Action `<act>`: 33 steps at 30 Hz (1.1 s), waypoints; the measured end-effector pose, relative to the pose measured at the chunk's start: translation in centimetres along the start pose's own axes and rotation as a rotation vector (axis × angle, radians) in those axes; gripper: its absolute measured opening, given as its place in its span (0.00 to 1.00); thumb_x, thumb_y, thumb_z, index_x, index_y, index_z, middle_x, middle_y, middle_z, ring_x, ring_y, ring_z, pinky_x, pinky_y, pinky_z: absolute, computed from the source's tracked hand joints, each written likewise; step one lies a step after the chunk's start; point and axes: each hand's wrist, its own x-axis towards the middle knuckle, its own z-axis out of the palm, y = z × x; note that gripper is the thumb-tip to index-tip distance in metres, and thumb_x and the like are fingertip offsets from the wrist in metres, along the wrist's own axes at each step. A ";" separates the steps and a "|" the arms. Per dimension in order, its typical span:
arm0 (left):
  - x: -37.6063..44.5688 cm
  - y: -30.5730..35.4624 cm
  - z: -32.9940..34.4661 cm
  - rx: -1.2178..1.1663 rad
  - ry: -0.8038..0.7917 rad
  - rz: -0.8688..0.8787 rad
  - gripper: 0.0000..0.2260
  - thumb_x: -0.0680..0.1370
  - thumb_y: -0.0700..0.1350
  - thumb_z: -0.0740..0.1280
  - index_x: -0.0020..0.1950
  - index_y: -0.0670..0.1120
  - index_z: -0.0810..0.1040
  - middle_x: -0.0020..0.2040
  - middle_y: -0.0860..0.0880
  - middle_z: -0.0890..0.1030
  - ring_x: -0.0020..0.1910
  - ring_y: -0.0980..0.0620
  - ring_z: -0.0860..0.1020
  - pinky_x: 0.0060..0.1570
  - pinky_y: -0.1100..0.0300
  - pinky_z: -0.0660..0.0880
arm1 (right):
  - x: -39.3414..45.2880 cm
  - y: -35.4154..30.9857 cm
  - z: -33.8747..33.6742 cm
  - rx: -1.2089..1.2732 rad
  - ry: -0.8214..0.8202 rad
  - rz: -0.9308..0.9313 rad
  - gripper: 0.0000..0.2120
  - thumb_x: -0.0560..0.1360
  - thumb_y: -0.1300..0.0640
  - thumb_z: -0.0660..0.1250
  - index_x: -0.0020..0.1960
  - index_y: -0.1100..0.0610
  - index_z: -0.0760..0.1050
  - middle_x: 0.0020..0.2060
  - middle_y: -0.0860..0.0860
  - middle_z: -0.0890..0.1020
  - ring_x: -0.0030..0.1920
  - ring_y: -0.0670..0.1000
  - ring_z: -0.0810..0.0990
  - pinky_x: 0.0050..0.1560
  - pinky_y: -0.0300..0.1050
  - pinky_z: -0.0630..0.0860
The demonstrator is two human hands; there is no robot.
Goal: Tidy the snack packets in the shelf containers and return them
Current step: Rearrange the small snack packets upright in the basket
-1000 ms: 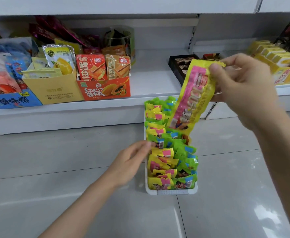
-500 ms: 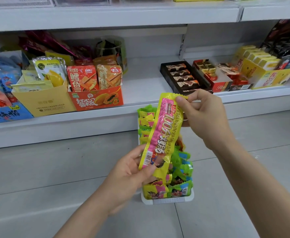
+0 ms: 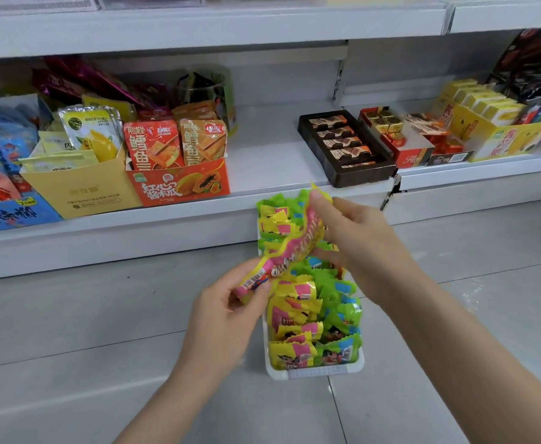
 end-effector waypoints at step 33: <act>-1.2 1.8 0.7 -1.187 -0.447 -0.835 0.31 0.77 0.57 0.70 0.71 0.36 0.72 0.68 0.31 0.73 0.64 0.33 0.77 0.63 0.40 0.75 | 0.5 -0.9 -0.9 0.703 -0.225 0.166 0.13 0.83 0.55 0.61 0.49 0.61 0.81 0.40 0.54 0.86 0.40 0.50 0.86 0.43 0.49 0.84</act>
